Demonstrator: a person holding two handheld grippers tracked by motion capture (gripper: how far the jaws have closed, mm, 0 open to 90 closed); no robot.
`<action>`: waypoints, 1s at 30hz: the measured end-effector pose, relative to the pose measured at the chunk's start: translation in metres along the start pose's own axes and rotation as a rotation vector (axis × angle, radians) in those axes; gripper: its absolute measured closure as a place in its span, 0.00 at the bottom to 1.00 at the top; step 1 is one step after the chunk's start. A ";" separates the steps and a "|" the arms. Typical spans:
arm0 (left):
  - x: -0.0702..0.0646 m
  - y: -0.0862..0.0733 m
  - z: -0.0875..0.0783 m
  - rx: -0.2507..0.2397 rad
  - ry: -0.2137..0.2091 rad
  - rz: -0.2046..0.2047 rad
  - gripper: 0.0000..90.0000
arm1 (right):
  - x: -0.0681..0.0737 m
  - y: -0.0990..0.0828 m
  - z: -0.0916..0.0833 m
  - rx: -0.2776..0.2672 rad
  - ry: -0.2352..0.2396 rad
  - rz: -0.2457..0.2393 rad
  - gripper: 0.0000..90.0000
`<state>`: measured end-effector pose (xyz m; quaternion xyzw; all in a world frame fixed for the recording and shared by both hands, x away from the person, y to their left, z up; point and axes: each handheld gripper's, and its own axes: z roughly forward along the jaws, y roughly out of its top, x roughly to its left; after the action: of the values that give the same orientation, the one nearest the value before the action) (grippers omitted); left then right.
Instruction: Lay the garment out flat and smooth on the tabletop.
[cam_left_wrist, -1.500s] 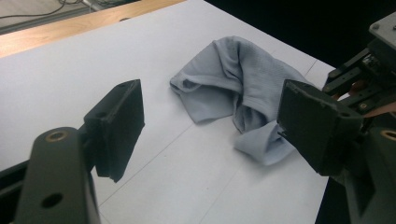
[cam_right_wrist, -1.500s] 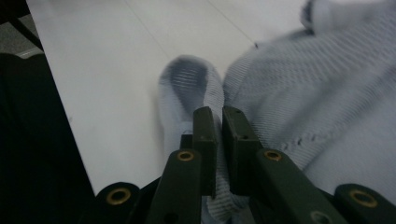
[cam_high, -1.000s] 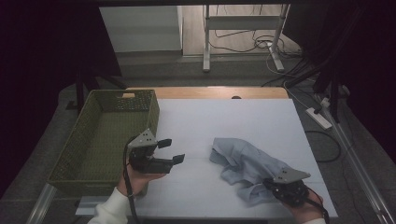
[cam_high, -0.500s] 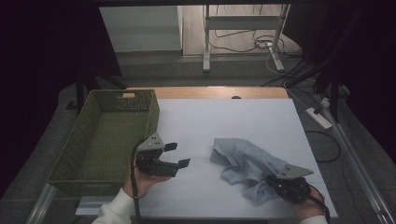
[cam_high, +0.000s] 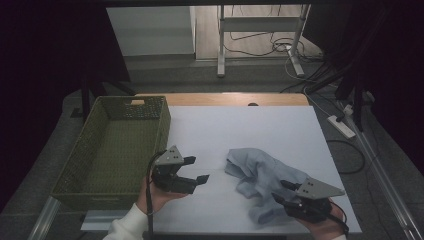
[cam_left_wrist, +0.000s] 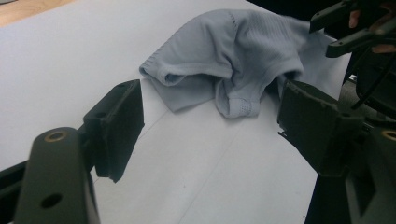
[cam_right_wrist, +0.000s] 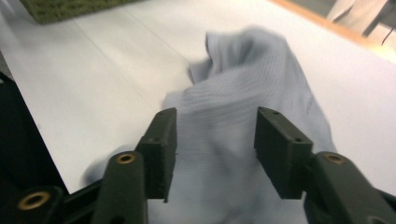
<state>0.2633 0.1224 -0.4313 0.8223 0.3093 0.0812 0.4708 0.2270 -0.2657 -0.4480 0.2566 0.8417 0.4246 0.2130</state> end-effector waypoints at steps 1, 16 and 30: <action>0.000 0.000 0.000 -0.001 0.000 -0.001 0.26 | 0.005 0.007 0.007 -0.004 0.009 -0.009 0.52; 0.000 0.000 -0.002 -0.004 0.001 -0.001 0.26 | 0.025 0.043 0.083 0.093 0.079 -0.030 0.50; 0.000 0.000 -0.002 -0.006 0.001 -0.002 0.26 | 0.029 0.042 0.112 0.161 0.123 -0.011 0.49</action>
<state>0.2626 0.1242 -0.4303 0.8205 0.3103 0.0821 0.4730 0.2795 -0.1584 -0.4790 0.2418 0.8860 0.3693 0.1419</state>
